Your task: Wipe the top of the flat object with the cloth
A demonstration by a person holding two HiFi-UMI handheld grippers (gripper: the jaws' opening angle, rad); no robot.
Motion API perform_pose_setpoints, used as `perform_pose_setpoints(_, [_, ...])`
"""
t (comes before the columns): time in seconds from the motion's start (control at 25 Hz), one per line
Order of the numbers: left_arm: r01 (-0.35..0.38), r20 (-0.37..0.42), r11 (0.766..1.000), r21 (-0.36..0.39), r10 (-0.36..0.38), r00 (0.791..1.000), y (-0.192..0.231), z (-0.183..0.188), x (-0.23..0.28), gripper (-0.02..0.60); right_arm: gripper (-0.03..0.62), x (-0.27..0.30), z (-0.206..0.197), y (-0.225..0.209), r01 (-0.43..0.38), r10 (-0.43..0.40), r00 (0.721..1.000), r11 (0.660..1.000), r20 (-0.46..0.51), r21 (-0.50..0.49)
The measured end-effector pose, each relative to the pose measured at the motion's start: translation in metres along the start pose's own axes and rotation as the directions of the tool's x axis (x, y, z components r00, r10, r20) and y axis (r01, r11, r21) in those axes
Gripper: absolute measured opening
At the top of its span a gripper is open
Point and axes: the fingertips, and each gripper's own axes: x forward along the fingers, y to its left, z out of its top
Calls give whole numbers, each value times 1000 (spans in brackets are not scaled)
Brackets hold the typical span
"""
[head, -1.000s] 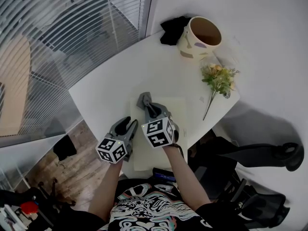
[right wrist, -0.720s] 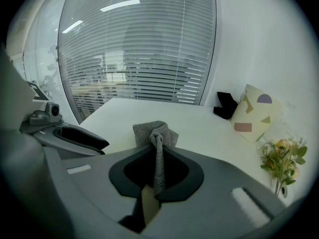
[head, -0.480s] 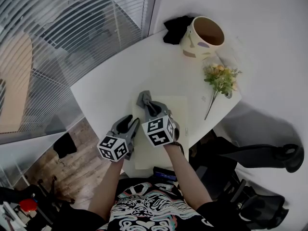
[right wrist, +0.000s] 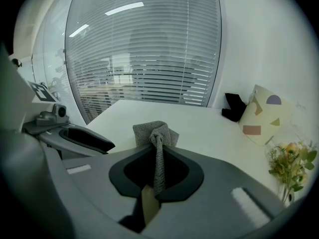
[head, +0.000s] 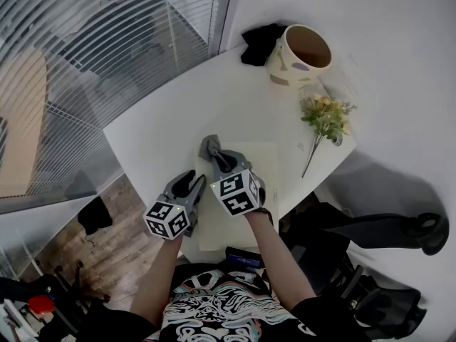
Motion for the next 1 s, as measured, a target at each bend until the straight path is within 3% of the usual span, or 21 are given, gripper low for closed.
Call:
perform_pose_setpoints(0.32, [-1,0,1000,-2,1,1000,1,0,-1,176,17,-2,-1,13,-36,39,999,993,19,-112])
perform_pose_setpoints(1.0, [-12,1,1000,-7,12,1000,3,0,-1,196,17,-5,-3,18,-61,61,998,993,-3,-100])
